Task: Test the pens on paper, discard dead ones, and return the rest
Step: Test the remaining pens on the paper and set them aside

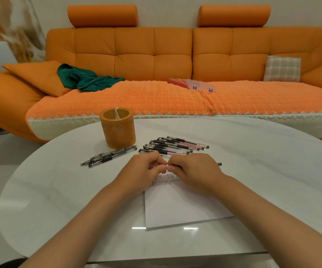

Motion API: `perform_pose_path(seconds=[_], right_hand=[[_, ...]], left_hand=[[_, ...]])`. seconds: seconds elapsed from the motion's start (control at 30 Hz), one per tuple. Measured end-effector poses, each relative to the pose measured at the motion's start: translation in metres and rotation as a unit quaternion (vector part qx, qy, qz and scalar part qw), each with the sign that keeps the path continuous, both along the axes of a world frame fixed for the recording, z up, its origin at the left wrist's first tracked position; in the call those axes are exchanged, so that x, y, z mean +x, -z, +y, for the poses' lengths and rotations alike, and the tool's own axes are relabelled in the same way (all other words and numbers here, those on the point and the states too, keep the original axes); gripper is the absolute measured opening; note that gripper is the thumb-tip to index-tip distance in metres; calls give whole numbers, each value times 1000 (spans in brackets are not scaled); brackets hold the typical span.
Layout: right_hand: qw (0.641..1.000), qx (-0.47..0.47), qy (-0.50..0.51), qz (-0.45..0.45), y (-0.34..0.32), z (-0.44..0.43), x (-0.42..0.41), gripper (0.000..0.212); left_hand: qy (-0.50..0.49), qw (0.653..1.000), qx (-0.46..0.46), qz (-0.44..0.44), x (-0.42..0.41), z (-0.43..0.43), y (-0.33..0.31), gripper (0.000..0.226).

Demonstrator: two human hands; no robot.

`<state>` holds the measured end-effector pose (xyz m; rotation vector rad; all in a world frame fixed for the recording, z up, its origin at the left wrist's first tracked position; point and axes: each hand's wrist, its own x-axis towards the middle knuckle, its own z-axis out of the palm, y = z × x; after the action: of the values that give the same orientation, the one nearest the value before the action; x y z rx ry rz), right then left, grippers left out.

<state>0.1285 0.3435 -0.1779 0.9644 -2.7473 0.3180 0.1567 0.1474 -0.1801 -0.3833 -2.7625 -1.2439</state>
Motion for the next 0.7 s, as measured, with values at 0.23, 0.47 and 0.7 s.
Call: perform_pose_path(seconds=[0.23, 0.47, 0.7], right_hand=[[992, -7, 21, -120, -5, 3, 0, 34], [970, -179, -41, -158, -10, 15, -3, 32], [844, -405, -7, -352, -16, 16, -4, 44]], left_hand=[[-25, 995, -93, 22, -3, -7, 1, 4], [-30, 983, -183, 4, -9, -20, -1, 8], [-35, 981, -190, -5, -12, -16, 1, 19]])
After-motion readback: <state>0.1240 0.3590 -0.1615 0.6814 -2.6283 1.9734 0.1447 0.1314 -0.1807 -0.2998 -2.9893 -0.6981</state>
